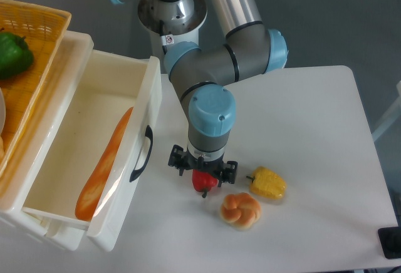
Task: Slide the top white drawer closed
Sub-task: 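Lower the gripper beside the drawer front near its black handle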
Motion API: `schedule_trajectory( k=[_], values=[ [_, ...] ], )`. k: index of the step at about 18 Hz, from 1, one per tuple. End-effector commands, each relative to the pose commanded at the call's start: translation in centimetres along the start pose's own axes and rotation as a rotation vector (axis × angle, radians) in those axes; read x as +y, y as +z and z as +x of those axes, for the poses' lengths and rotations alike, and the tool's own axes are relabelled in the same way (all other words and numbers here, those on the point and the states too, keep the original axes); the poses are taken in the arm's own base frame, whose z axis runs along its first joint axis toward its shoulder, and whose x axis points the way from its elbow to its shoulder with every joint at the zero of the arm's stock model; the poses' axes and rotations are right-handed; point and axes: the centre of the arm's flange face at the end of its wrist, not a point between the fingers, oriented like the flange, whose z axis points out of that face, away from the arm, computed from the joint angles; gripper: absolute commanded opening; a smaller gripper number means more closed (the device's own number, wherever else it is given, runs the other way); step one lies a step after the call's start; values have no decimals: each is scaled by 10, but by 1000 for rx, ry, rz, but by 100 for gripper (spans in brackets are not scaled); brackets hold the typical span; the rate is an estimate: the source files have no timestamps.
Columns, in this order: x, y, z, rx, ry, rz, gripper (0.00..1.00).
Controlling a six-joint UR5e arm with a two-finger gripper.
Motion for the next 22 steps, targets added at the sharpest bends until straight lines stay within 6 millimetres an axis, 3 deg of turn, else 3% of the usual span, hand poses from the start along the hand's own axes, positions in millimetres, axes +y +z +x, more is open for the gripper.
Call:
schedule_trajectory(
  k=[22],
  values=[
    [1, -12, 22, 43, 3, -12, 100]
  ],
)
